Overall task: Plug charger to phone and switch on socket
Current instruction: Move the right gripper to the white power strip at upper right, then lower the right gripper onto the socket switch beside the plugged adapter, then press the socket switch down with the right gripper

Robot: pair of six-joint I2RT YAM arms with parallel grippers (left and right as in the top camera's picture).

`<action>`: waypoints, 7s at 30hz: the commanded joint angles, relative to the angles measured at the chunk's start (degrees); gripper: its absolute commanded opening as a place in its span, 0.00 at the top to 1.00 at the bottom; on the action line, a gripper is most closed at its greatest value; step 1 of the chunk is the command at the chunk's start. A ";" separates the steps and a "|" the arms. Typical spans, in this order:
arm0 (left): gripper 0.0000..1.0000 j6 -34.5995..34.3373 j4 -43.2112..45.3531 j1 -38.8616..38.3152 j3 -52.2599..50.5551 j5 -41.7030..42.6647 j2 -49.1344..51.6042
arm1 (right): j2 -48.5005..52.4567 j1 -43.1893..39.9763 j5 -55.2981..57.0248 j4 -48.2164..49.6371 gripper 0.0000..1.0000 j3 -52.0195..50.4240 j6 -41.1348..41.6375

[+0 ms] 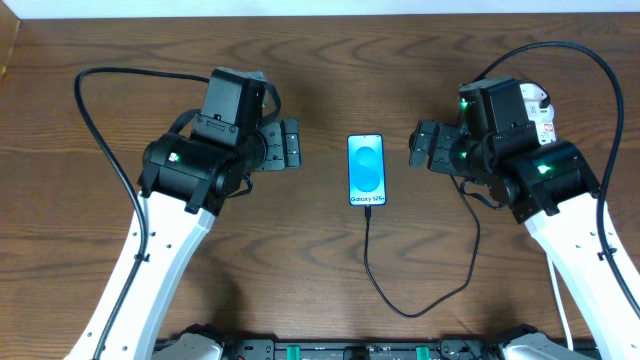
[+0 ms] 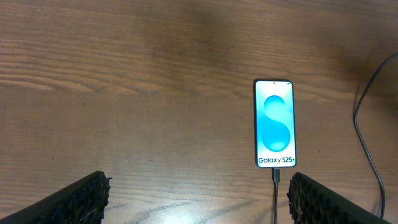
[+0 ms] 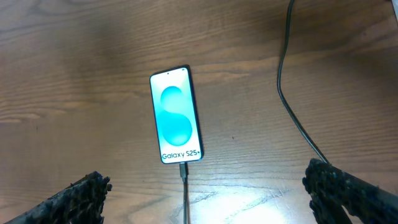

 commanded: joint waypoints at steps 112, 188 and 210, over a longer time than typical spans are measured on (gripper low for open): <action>0.08 0.94 -0.13 0.24 0.24 -1.16 -0.33 | 56.48 -50.58 -43.06 -6.38 0.01 34.05 -48.02; 0.08 0.94 -0.13 0.24 0.24 -1.16 -0.33 | 57.72 -47.21 -38.14 -4.50 0.01 30.84 -42.91; 0.08 0.94 -0.13 0.24 0.24 -1.16 -0.33 | 57.72 -47.19 -42.23 -3.43 0.01 28.41 -42.03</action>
